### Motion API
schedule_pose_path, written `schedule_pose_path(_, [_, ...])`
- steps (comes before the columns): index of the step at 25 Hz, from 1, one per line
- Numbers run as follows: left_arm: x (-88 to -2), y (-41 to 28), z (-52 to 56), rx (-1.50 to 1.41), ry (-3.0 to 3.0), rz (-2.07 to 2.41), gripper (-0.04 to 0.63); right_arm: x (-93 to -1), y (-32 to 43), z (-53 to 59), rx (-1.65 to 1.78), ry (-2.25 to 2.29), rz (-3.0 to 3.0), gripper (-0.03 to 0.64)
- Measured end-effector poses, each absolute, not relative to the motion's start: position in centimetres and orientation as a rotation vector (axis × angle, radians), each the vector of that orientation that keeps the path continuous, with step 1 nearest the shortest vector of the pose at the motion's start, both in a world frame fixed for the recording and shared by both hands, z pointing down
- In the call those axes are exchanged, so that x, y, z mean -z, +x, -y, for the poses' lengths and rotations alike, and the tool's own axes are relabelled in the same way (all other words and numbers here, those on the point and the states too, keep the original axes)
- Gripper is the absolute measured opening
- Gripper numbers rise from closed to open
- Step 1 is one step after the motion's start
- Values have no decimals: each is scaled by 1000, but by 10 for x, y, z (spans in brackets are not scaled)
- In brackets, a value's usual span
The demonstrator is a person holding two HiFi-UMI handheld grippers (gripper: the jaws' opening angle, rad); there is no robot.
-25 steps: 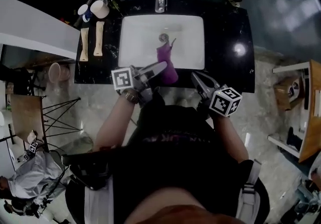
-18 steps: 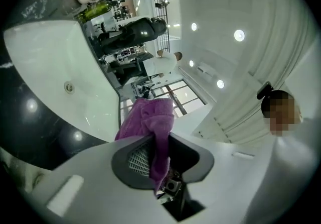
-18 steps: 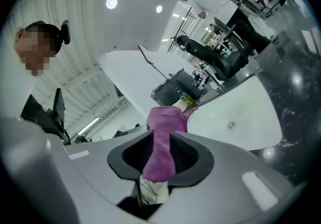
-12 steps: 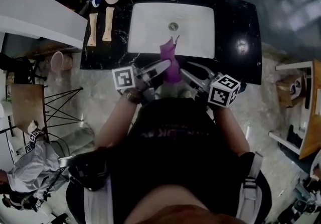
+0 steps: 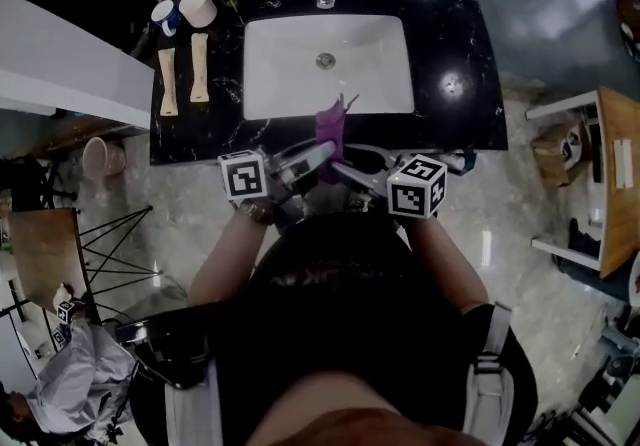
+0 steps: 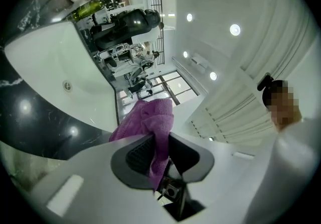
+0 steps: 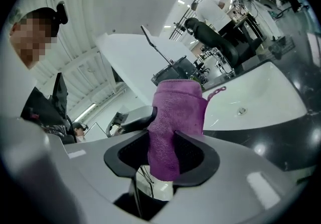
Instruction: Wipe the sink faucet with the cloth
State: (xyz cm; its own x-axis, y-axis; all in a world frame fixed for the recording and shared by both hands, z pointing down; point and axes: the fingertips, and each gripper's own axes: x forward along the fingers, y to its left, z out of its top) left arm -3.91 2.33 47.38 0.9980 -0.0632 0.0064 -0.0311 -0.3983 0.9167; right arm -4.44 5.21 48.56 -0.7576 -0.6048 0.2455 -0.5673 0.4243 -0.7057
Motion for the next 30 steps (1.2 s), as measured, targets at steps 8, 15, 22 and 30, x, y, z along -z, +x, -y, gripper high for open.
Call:
schedule_pose_path(8, [-471, -42, -27, 64, 2000, 46, 95, -490, -39, -60, 1259, -1150, -2599, 86])
schedule_pose_path(15, [-473, -76, -4, 79, 2055, 200, 22, -494, 81, -54, 1186, -1584, -2366, 83])
schedule_pose_path(22, [-495, -72, -29, -83, 2126, 237, 0, -553, 252, -59, 1312, -2285, -2232, 83])
schedule_pose_path(30, [-502, -70, -31, -48, 2077, 236, 0, -617, 284, -50, 1751, -2381, -2203, 83])
